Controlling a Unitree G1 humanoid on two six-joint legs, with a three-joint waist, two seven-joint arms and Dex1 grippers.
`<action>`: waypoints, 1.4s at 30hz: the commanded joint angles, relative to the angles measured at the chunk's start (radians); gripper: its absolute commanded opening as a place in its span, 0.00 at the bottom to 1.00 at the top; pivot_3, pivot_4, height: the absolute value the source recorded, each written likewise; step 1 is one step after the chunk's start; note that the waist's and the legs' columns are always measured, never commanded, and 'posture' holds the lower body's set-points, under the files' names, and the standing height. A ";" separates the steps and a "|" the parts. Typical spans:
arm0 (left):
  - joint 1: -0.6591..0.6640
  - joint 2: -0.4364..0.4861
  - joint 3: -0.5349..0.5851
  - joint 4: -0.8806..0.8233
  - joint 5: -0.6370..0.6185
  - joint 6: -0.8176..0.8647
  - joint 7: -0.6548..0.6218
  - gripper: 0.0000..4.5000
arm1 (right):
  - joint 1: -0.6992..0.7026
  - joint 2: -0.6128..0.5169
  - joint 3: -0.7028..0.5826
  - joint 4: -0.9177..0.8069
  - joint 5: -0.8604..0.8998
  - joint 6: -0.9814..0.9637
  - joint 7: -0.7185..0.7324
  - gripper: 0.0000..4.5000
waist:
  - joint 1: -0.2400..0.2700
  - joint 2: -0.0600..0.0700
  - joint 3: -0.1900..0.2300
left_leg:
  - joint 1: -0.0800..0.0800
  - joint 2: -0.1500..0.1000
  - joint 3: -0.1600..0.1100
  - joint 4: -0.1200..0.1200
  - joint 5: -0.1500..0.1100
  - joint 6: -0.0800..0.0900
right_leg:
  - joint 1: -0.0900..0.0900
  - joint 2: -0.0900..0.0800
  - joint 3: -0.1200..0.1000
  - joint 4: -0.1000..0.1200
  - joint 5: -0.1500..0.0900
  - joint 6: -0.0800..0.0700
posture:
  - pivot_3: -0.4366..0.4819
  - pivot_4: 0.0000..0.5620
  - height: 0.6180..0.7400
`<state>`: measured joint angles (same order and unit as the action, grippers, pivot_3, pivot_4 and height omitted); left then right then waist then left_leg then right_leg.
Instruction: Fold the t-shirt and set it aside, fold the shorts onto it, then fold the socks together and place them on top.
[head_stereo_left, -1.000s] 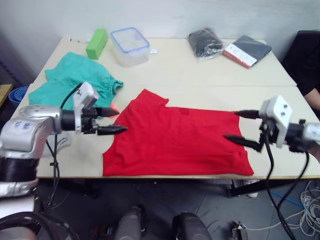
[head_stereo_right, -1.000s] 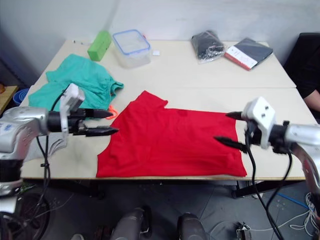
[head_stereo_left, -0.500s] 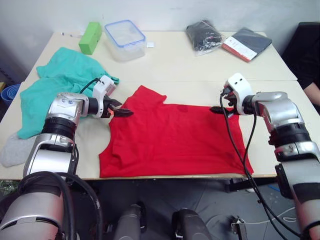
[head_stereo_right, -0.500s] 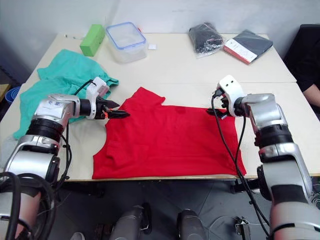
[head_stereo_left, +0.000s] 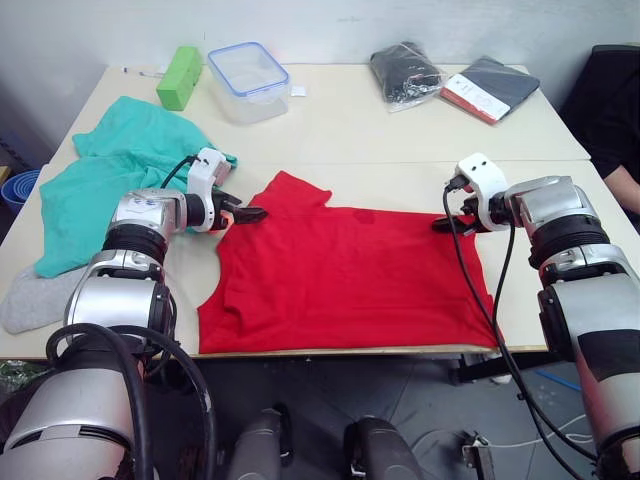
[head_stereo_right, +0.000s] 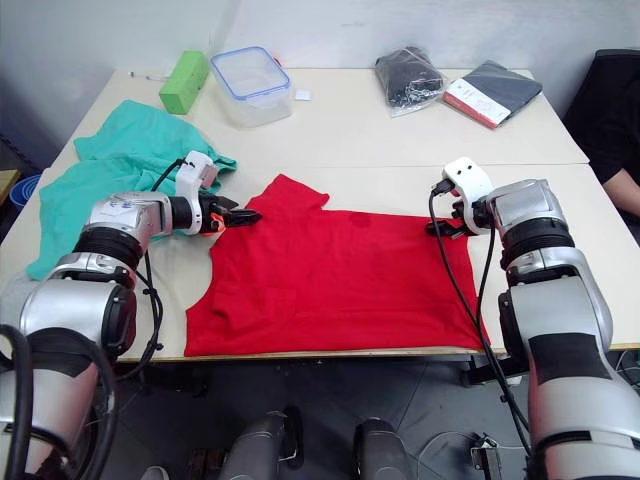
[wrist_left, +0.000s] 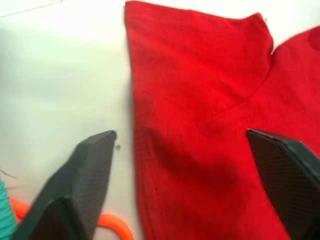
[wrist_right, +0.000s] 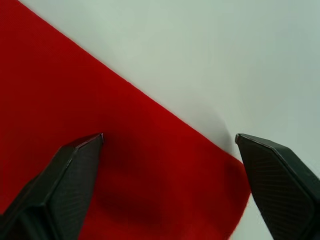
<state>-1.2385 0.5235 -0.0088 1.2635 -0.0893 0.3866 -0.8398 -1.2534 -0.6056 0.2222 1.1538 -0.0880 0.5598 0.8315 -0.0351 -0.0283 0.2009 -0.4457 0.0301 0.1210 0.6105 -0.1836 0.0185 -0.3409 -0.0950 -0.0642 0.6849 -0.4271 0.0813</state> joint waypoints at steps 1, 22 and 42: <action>-0.027 0.002 0.022 -0.006 0.010 -0.007 -0.006 0.66 | -0.030 -0.013 -0.020 0.030 -0.022 -0.006 -0.014 0.62 | 0.000 0.000 0.000 | 0.000 0.000 0.000 0.000 0.000 0.000 | 0.000 0.000 0.000 0.000 0.000 0.000 | 0.48 0.27 1.00; -0.026 0.001 0.010 0.002 0.094 -0.063 0.012 0.26 | 0.009 -0.026 -0.037 -0.007 -0.039 -0.095 0.022 0.00 | -0.002 0.000 0.000 | 0.000 0.000 0.001 0.001 0.000 0.000 | -0.001 0.000 0.000 0.004 0.000 0.000 | 0.48 0.27 1.00; -0.035 -0.052 -0.010 0.053 0.197 -0.105 0.120 0.68 | 0.006 -0.009 -0.051 -0.006 -0.046 -0.104 0.013 0.00 | 0.001 0.000 0.000 | 0.000 0.000 0.001 0.002 0.000 0.000 | -0.001 0.000 0.000 0.005 0.000 0.000 | 0.48 0.27 1.00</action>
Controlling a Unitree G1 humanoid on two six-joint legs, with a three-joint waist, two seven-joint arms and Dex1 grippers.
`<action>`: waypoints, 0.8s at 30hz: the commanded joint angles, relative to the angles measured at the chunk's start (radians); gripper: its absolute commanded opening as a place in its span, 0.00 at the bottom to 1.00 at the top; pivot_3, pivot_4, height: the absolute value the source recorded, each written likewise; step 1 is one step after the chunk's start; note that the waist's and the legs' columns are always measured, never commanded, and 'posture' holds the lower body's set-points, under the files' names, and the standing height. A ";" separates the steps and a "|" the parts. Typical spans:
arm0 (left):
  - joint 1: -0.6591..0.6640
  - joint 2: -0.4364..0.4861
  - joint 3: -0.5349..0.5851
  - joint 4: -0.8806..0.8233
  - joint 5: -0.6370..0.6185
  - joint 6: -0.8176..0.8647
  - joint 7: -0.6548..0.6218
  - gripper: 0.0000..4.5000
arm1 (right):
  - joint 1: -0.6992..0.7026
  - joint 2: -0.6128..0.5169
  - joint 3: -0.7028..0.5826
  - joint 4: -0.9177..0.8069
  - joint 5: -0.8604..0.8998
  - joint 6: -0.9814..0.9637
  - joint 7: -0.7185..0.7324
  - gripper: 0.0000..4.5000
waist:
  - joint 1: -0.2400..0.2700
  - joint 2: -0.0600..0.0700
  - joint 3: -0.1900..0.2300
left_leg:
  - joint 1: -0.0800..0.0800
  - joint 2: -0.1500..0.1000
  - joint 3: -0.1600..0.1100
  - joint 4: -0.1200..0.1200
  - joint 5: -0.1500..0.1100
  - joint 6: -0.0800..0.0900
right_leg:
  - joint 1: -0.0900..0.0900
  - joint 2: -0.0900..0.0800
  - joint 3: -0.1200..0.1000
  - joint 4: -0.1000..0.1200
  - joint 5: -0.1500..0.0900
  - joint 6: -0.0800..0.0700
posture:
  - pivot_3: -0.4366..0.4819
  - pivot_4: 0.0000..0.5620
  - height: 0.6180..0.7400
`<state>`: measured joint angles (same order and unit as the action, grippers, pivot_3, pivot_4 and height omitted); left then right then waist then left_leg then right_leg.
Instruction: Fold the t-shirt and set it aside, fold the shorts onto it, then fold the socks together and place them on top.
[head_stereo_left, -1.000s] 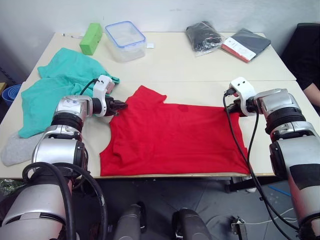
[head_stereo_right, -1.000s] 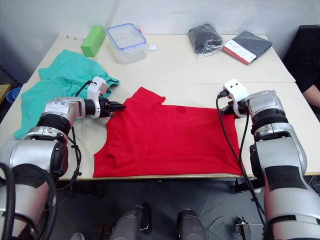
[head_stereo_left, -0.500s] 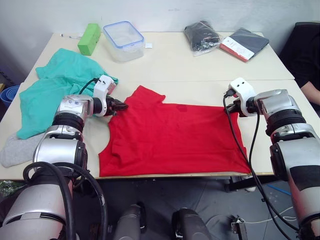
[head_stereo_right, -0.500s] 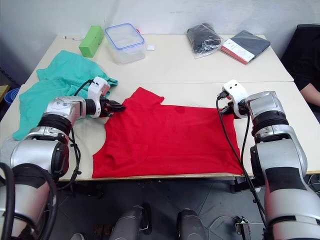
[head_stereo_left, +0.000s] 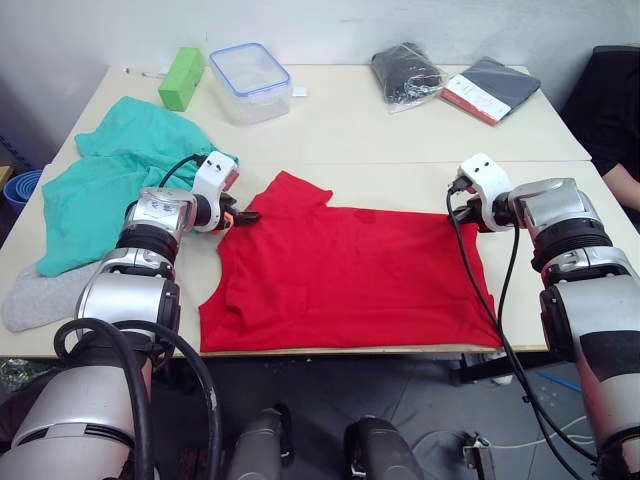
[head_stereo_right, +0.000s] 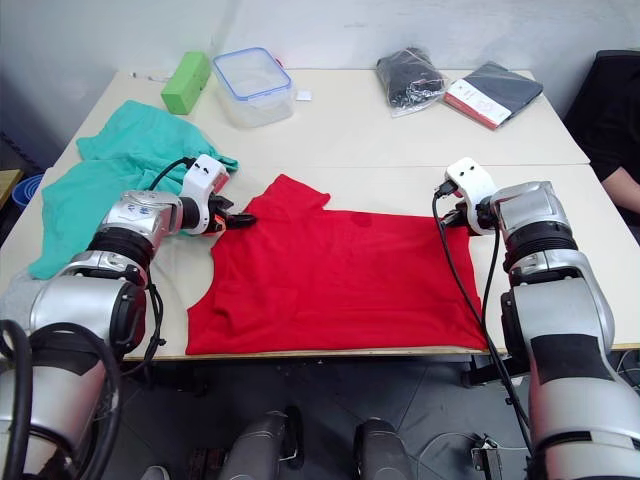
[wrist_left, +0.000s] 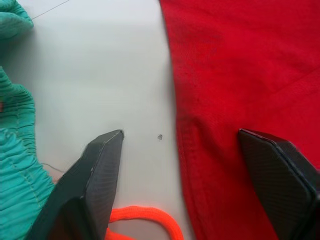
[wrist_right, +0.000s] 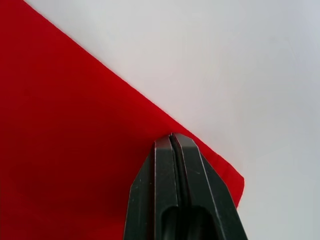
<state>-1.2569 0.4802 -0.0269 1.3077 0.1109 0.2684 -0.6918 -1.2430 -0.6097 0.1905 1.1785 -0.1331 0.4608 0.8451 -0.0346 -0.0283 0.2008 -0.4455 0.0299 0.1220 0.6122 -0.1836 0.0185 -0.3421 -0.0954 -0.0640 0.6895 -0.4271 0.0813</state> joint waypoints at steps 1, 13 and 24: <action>-0.018 -0.011 0.014 0.008 -0.008 0.015 -0.035 0.61 | -0.003 -0.005 -0.020 -0.032 -0.001 -0.005 0.000 0.00 | 0.000 0.000 0.000 | 0.000 0.000 0.000 0.000 0.000 0.000 | 0.000 0.000 0.000 0.000 0.000 0.000 | 0.48 0.27 1.00; -0.005 0.005 0.095 -0.043 -0.090 -0.129 -0.220 0.00 | 0.091 -0.060 -0.038 -0.188 0.016 -0.106 0.045 0.00 | 0.000 0.000 0.000 | 0.000 0.000 0.000 0.000 0.000 0.000 | 0.000 0.000 -0.001 0.000 0.000 0.000 | 0.48 0.27 1.00; 0.244 0.088 -0.001 -0.205 0.001 -0.690 -0.256 0.00 | 0.714 -0.260 -0.180 -0.903 0.051 -0.528 -0.002 0.00 | 0.001 0.000 0.000 | 0.002 0.001 0.001 0.001 -0.001 0.000 | 0.001 0.000 -0.002 -0.001 0.000 0.000 | 0.48 0.27 1.00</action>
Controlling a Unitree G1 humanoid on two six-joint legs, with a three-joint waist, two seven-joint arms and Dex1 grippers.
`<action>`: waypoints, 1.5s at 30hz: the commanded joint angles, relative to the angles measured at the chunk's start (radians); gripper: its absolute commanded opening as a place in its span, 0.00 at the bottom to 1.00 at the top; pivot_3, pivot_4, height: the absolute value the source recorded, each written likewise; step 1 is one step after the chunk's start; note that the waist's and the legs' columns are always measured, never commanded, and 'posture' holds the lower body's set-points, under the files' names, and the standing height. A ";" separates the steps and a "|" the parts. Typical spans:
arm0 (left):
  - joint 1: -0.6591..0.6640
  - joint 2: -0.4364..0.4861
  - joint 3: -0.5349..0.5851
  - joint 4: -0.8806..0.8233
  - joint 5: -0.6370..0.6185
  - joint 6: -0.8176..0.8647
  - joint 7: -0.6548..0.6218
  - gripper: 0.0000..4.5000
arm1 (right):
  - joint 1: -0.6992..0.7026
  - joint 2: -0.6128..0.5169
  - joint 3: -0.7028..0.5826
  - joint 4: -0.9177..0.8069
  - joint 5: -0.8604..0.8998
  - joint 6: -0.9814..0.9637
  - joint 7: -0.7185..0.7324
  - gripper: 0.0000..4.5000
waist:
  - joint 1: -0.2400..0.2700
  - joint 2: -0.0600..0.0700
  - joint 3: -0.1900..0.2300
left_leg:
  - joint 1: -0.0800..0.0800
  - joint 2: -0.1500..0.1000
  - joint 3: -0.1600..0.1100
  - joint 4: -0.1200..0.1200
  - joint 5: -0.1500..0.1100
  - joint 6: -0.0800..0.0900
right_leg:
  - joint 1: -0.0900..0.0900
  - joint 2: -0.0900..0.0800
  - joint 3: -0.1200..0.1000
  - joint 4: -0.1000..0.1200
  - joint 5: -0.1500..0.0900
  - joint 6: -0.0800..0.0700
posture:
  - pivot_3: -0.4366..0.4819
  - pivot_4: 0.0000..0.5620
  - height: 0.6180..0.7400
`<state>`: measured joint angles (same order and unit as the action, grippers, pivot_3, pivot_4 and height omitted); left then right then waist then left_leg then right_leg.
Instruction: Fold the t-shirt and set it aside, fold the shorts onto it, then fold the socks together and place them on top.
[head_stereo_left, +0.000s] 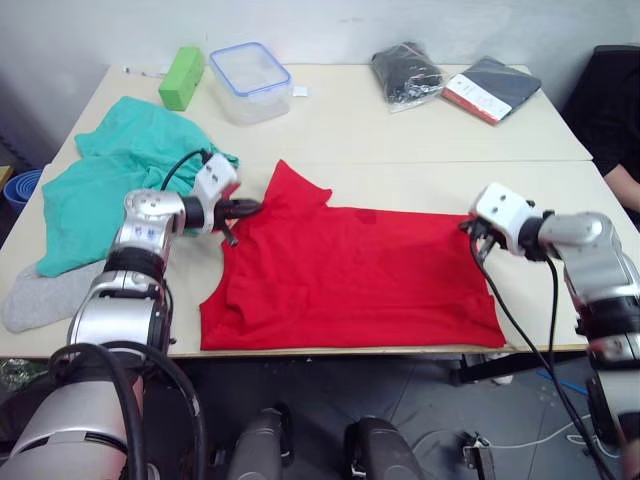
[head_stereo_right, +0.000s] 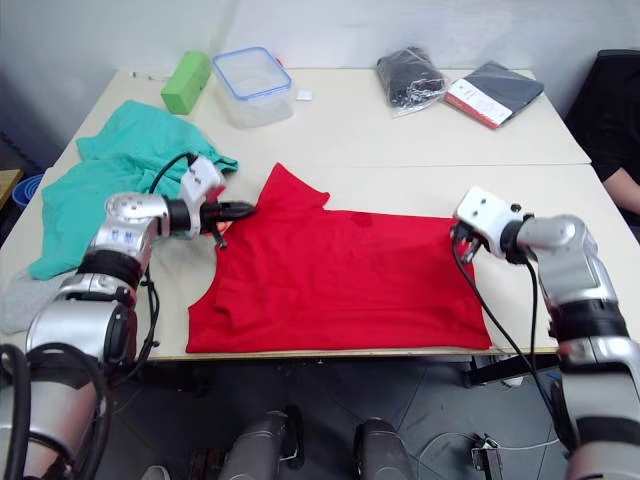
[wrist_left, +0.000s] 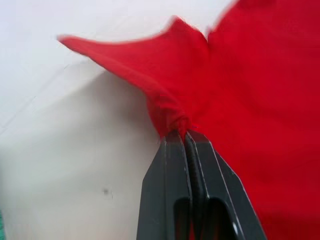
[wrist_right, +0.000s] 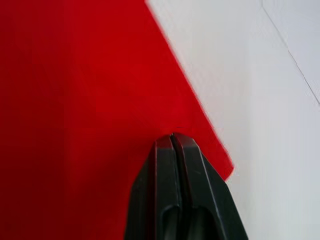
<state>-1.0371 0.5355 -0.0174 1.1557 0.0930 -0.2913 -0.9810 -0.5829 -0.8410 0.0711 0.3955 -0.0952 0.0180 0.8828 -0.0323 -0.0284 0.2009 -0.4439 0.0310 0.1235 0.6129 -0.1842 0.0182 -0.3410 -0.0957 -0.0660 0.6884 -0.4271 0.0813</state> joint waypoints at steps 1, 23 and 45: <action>0.041 0.042 -0.018 -0.059 0.029 -0.167 0.048 0.00 | 0.085 -0.033 -0.074 -0.142 0.016 -0.093 -0.051 0.00 | -0.002 0.000 0.000 | 0.000 0.000 0.000 0.000 0.000 0.000 | 0.000 0.000 0.000 0.000 0.000 0.000 | 0.48 0.27 1.00; -0.013 0.037 0.010 -0.007 0.001 -0.111 0.103 0.00 | -0.679 0.196 0.095 0.672 0.005 0.651 -0.021 0.75 | 0.002 0.000 0.000 | -0.001 -0.001 0.000 0.001 0.000 0.001 | -0.001 -0.002 -0.002 0.003 0.000 0.000 | 0.48 0.27 1.00; -0.019 0.039 0.020 -0.021 -0.015 -0.104 0.111 0.00 | -0.742 0.227 0.054 0.867 -0.040 0.609 -0.094 0.23 | -0.021 0.000 0.000 | -0.001 0.000 0.000 0.000 0.001 0.001 | -0.001 -0.001 -0.003 0.003 0.000 0.000 | 0.48 0.27 1.00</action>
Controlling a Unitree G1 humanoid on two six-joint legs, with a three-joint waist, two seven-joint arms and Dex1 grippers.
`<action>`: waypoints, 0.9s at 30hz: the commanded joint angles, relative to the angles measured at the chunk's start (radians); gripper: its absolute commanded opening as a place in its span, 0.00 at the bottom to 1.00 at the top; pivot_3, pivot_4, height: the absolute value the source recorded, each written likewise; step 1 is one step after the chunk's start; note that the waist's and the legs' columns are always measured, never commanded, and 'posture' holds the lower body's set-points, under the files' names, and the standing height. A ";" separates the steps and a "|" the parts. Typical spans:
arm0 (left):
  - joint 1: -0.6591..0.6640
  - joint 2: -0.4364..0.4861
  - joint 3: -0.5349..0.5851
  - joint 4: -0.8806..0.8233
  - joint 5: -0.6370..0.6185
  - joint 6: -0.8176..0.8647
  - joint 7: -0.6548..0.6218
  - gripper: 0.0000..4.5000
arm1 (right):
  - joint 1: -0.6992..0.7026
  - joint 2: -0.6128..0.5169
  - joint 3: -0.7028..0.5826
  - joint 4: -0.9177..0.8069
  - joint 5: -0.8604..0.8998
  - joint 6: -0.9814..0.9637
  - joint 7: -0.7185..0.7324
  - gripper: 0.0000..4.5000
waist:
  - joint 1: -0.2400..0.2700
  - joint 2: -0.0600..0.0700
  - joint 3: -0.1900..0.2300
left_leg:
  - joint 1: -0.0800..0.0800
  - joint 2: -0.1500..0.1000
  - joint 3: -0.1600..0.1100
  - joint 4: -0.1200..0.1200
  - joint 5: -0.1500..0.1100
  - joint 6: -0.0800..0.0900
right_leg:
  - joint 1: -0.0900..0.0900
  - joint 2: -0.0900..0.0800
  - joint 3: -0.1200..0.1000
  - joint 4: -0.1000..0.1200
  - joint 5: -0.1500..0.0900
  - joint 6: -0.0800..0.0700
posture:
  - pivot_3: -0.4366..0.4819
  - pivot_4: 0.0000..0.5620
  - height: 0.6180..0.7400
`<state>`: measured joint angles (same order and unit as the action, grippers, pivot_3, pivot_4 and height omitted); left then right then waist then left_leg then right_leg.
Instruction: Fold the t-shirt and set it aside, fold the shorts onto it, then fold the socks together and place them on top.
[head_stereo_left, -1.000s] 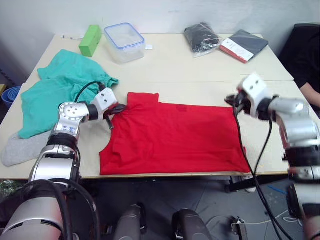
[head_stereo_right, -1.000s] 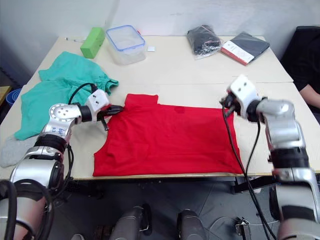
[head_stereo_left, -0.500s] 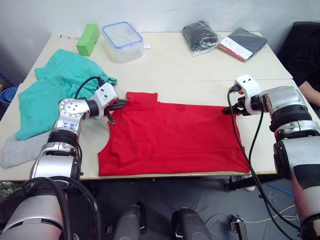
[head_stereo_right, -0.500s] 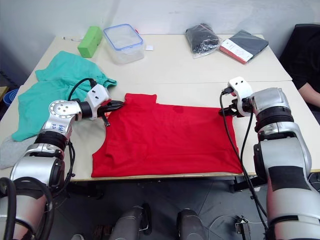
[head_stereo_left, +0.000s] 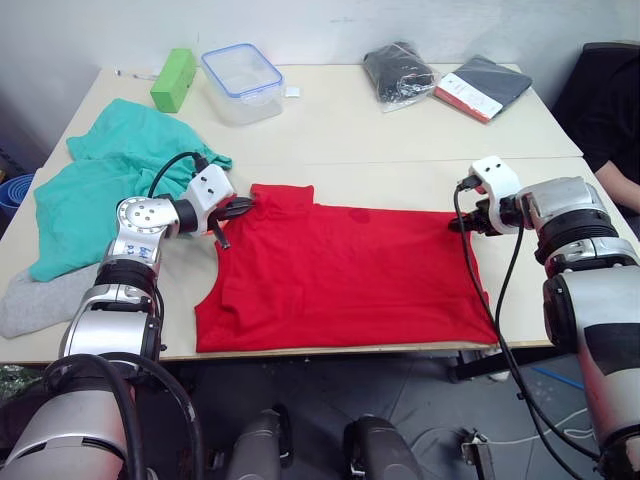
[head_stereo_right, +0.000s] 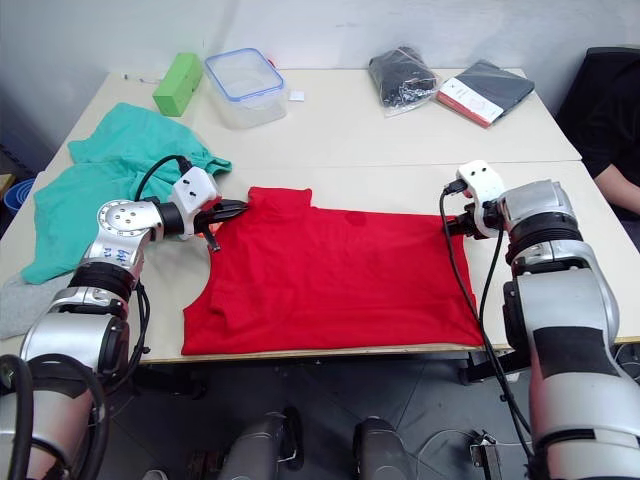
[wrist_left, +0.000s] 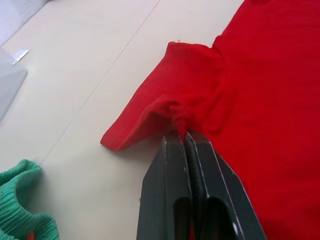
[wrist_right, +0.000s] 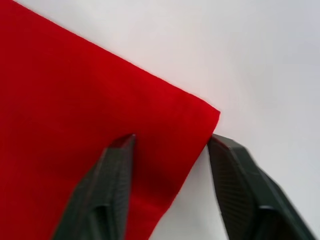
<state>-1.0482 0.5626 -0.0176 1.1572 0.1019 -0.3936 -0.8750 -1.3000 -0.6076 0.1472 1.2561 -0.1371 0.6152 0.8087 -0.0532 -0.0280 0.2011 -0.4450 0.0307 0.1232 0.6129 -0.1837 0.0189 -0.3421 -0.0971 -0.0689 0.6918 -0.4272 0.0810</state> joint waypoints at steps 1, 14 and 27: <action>-0.009 0.012 0.020 -0.021 -0.025 -0.001 0.004 0.00 | -0.027 -0.007 -0.029 0.010 0.005 0.015 -0.022 0.15 | 0.000 0.000 0.000 | 0.000 0.000 0.000 0.000 0.000 0.000 | 0.000 0.000 0.000 0.000 0.000 0.000 | 0.48 0.27 1.00; 0.026 0.035 0.007 -0.055 -0.007 -0.062 0.011 0.00 | 0.145 -0.089 -0.099 -0.287 0.072 -0.249 0.127 0.01 | 0.000 0.000 0.000 | 0.000 0.000 0.000 0.000 0.000 0.000 | 0.000 0.000 0.000 0.000 0.000 0.000 | 0.48 0.27 1.00; 0.257 0.183 -0.058 -0.184 0.206 -0.492 0.394 0.00 | 0.952 -0.357 -0.158 -0.890 -0.104 -1.155 -0.099 0.01 | 0.018 0.000 0.000 | 0.006 0.000 0.001 0.002 -0.001 0.002 | 0.006 -0.003 -0.005 -0.002 0.000 0.000 | 0.48 0.27 1.00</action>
<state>-0.7952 0.7141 -0.0778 1.0056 0.2803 -0.8305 -0.5462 -0.3467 -0.9385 0.0132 0.3611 -0.2034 -0.4670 0.7728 -0.0355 -0.0281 0.2011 -0.4388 0.0306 0.1241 0.6148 -0.1847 0.0213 -0.3360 -0.1007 -0.0726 0.6898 -0.4269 0.0815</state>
